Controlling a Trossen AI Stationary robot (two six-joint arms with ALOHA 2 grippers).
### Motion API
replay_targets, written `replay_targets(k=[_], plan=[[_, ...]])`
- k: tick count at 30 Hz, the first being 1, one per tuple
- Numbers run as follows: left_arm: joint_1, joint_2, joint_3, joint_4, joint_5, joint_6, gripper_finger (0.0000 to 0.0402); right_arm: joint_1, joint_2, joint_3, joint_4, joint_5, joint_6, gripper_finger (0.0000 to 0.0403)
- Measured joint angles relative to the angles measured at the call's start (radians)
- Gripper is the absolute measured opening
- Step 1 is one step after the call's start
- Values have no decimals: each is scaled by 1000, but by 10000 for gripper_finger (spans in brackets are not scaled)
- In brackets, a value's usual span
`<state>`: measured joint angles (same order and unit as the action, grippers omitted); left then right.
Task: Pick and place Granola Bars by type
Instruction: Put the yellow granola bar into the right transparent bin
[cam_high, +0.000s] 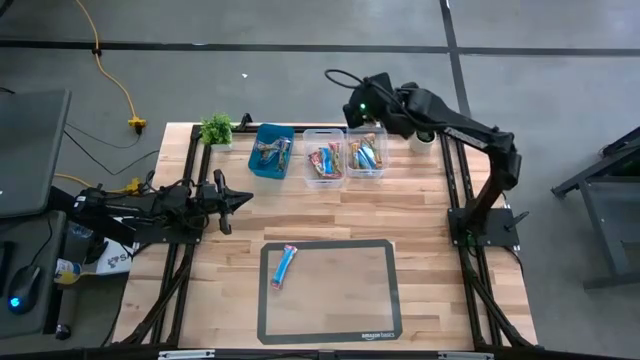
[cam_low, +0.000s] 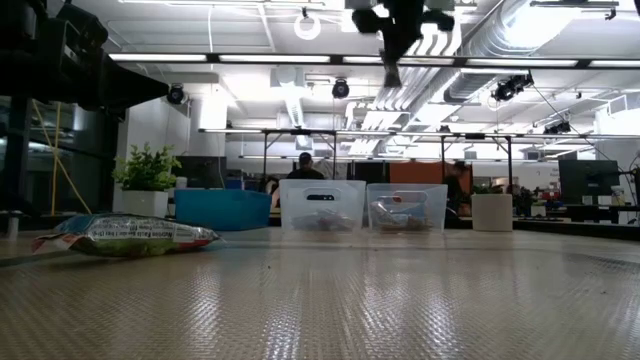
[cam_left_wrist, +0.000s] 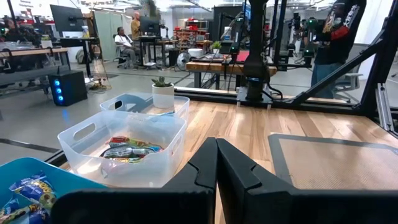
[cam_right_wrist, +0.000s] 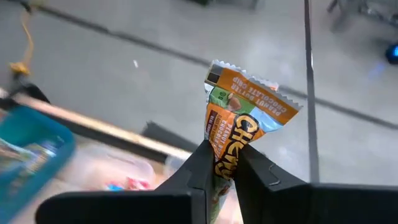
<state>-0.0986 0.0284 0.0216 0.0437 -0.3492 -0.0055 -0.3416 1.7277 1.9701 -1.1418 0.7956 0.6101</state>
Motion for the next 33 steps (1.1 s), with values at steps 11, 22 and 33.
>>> replay_targets(k=[11,22,33], plan=[[0,0,0,0,0,0,0,-191,1,-389,243,-310,-9,36],[0,0,0,0,0,0,0,-254,2,-691,543,-528,-35,38],[0,0,0,0,0,0,0,-261,2,-732,579,-571,-94,39]])
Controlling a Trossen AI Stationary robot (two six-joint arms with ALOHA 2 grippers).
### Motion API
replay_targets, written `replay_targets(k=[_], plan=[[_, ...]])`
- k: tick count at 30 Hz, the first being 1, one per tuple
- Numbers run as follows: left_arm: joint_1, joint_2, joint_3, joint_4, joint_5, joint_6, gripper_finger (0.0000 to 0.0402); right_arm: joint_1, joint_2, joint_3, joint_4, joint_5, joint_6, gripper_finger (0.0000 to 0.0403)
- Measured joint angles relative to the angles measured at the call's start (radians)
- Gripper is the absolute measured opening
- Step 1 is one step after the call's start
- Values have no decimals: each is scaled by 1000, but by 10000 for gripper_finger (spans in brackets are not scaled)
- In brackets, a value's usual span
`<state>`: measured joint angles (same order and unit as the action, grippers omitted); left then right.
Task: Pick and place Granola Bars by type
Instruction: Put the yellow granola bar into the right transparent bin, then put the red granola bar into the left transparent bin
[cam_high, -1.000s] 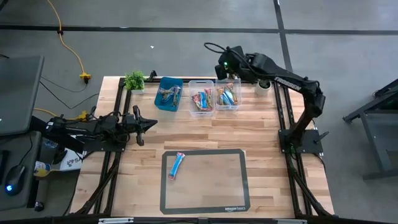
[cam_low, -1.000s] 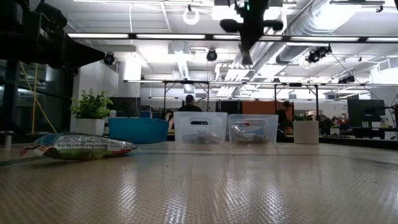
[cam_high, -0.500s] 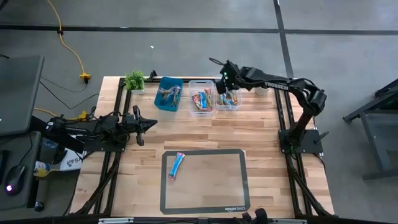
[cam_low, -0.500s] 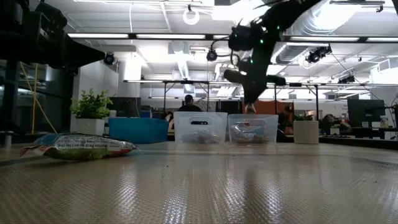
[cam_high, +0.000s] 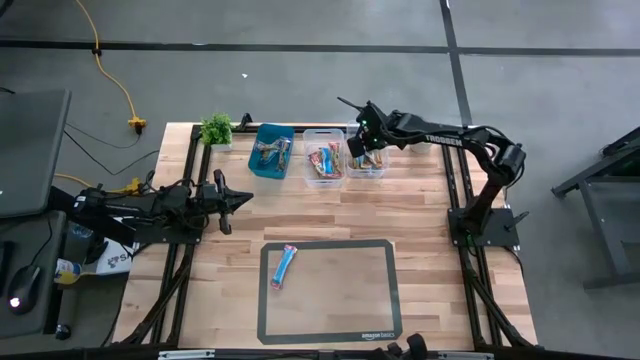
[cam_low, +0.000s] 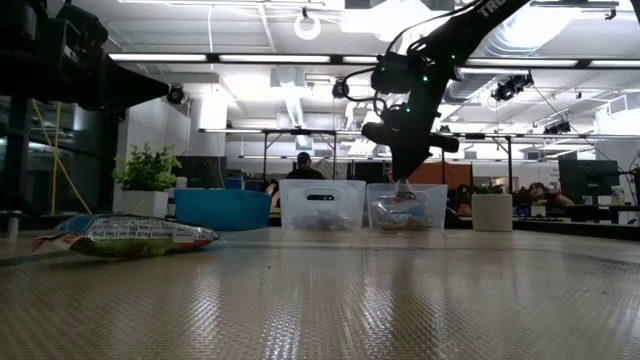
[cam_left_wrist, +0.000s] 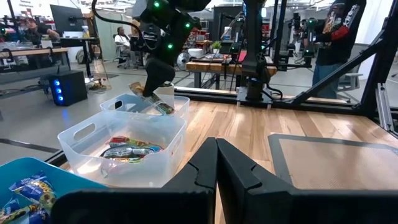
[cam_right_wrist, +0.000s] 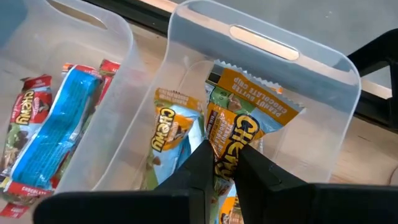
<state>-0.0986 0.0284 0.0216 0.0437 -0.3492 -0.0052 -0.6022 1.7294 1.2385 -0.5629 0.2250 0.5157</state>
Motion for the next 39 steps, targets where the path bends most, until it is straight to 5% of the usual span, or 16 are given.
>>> replay_targets(k=[14,26,39], plan=[[0,0,0,0,0,0,0,0,0,0,7,-19,-1,67],[0,0,0,0,0,0,0,1,0,3,12,-68,1,128],[0,0,0,0,0,0,0,59,-3,169,-2,-116,1,150]])
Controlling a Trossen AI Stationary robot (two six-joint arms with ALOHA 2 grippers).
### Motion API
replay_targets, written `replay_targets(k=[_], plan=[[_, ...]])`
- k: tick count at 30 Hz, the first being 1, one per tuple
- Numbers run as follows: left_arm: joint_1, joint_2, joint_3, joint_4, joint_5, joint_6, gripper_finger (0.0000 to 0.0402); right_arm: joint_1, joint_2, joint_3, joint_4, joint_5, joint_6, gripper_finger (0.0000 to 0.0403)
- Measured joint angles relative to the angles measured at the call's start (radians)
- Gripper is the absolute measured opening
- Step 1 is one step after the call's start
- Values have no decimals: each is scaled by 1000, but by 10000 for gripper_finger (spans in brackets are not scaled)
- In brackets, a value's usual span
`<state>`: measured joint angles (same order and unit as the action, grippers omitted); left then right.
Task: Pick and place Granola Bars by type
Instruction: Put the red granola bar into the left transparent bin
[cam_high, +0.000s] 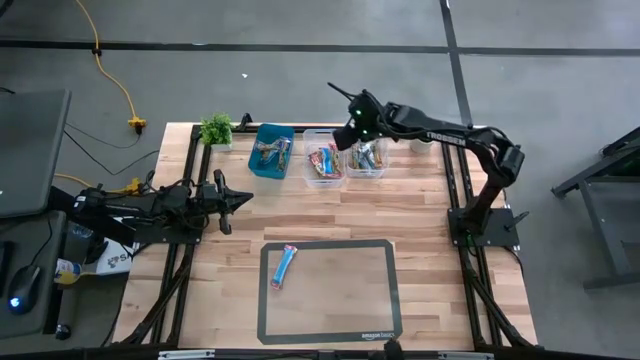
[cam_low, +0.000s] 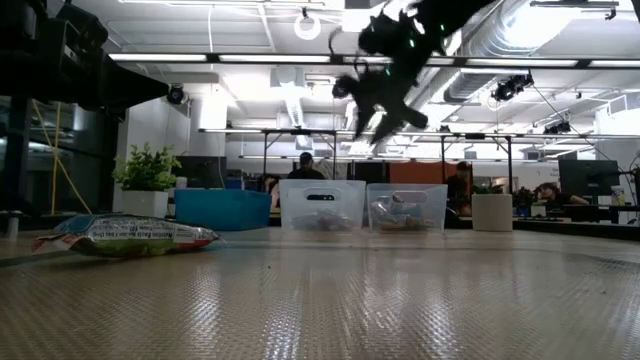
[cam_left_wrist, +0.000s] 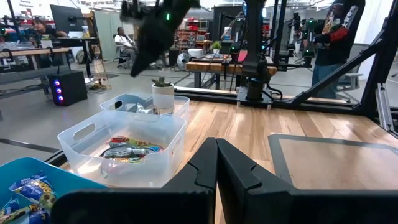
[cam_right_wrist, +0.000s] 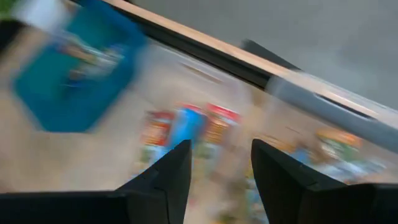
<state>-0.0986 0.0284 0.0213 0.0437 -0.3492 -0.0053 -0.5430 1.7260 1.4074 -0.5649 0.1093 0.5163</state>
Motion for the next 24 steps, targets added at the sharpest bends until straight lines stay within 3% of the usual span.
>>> replay_targets(k=[6,13,18,24], plan=[[0,0,0,0,0,0,0,116,0,169,1,-41,66,152],[0,0,0,0,0,0,0,332,0,357,57,-6,84,152],[0,0,0,0,0,0,0,472,0,457,83,105,71,152],[0,0,0,0,0,0,0,569,3,468,99,179,128,152]])
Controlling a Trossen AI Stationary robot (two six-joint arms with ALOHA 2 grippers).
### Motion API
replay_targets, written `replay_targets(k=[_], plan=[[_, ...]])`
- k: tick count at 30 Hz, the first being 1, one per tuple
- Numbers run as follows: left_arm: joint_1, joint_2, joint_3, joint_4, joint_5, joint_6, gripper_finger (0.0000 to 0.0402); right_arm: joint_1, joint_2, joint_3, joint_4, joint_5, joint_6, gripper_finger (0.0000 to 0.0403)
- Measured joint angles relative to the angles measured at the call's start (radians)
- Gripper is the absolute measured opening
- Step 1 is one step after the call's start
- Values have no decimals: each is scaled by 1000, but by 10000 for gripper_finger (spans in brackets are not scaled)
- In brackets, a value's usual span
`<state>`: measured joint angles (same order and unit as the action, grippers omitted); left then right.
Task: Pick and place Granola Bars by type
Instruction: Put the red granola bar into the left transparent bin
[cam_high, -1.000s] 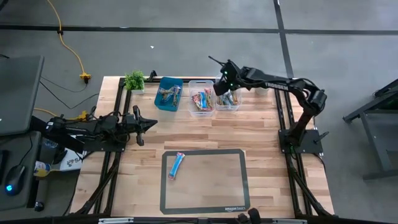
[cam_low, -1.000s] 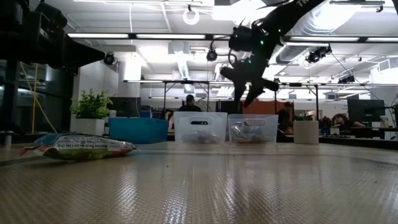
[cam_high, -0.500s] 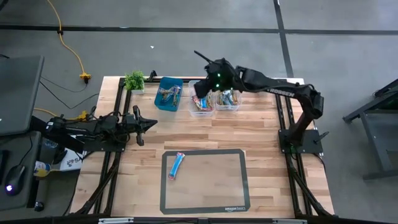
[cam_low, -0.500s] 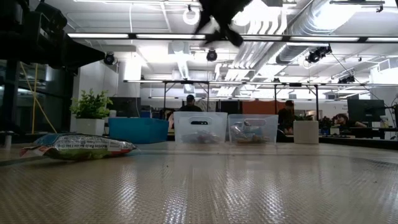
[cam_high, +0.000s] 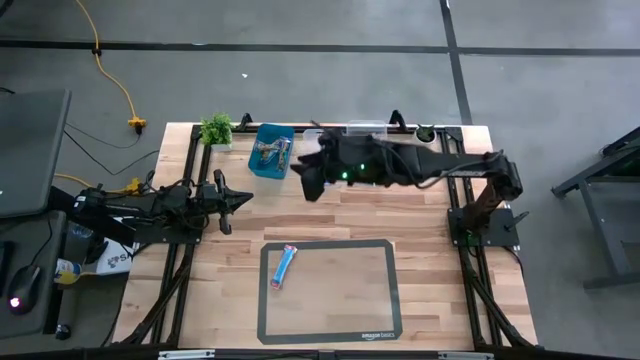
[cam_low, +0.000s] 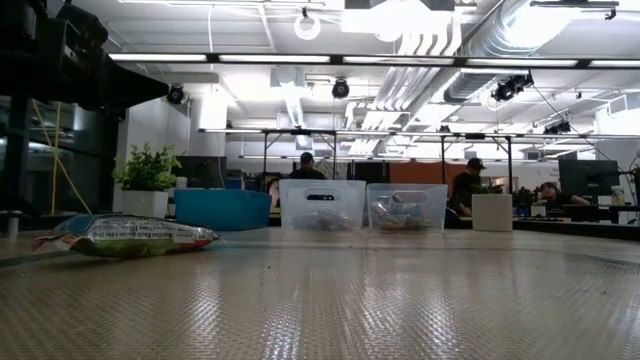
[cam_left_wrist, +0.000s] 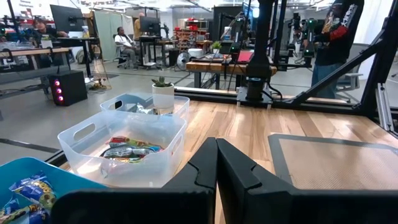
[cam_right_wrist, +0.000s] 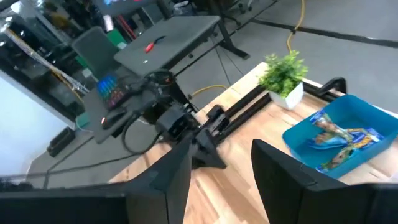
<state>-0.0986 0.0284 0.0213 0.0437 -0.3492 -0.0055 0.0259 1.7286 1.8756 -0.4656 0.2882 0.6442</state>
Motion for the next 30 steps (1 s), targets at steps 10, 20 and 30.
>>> replay_targets(k=[10,20,30], plan=[[0,0,0,0,0,0,0,120,26,0,12,161,-15,152],[0,0,0,1,0,0,0,172,27,0,-88,192,34,152],[0,0,0,10,-8,0,0,292,-22,0,-287,466,45,152]])
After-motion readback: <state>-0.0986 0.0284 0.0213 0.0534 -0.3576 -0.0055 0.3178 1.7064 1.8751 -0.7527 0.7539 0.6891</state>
